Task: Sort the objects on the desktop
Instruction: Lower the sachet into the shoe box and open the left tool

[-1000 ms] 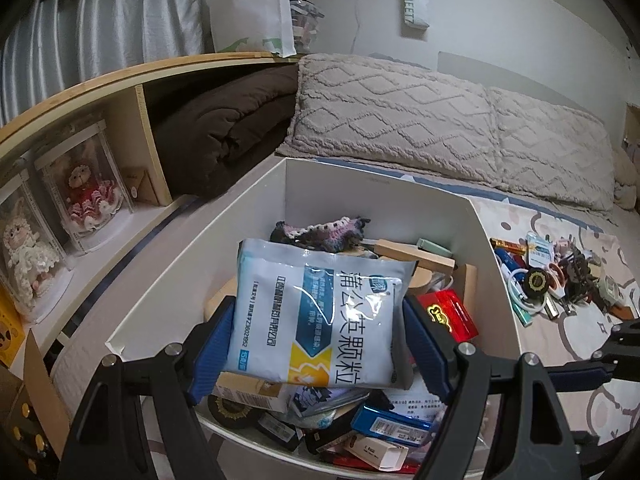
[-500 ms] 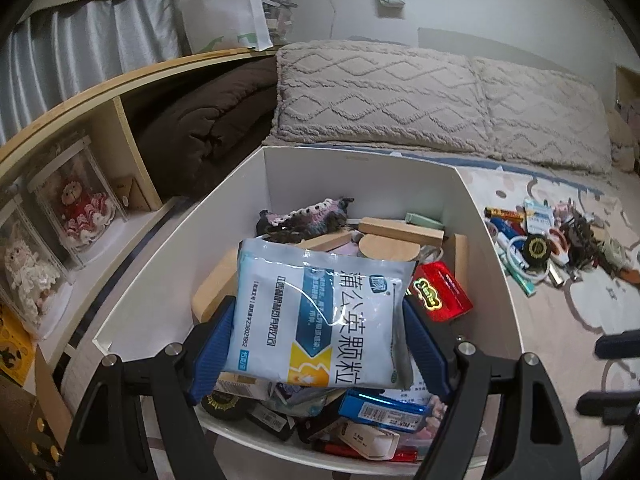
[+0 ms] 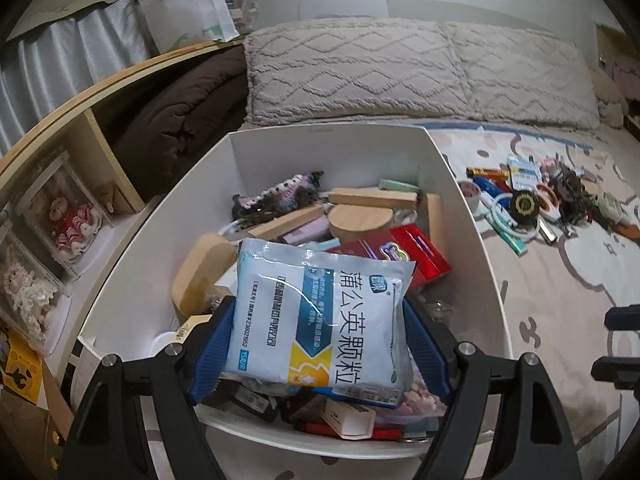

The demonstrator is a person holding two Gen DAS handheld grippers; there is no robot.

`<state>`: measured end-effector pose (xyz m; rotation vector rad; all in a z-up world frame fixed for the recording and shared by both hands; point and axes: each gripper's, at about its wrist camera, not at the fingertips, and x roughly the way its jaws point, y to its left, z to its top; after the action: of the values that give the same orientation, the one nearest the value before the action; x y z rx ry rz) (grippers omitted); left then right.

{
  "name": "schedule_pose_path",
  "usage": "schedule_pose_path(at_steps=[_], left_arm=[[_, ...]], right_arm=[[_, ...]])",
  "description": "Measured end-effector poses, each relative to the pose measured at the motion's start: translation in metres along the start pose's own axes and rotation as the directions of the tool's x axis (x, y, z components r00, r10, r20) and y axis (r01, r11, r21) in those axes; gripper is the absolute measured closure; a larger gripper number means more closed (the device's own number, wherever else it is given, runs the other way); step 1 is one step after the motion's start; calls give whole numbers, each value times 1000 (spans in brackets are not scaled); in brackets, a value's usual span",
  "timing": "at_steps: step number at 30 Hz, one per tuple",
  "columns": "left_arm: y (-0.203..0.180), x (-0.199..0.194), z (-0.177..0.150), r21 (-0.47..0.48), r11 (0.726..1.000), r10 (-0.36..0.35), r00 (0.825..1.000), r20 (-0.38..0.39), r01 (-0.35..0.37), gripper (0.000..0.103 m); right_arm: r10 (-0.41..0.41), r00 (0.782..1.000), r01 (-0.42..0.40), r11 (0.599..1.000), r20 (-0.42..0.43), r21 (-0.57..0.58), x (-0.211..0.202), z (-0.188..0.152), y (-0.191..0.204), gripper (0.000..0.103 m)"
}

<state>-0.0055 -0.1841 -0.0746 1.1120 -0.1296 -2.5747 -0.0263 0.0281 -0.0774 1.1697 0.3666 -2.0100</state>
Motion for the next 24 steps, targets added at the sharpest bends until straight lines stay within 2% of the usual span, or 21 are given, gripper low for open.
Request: schedule_pose_path(at_steps=[7, 15, 19, 21, 24], left_arm=[[-2, -1, -3, 6, 1000, -12, 1000, -8, 12, 22], [-2, 2, -8, -4, 999, -50, 998, -39, 50, 21], [-4, -2, -7, -1, 999, -38, 999, -34, 38, 20], [-4, -4, -7, -7, 999, -52, 998, -30, 51, 17], [-5, -4, -8, 8, 1000, -8, 1000, -27, 8, 9]], right_arm=[[-14, 1000, 14, 999, -5, 52, 1, -12, -17, 62], [-36, 999, 37, 999, -21, 36, 3, -14, -13, 62], [-39, 999, 40, 999, -26, 29, 5, -13, -10, 62], [-39, 999, 40, 999, -25, 28, 5, -12, -9, 62], [-40, 999, 40, 999, -26, 26, 6, -11, -8, 62]])
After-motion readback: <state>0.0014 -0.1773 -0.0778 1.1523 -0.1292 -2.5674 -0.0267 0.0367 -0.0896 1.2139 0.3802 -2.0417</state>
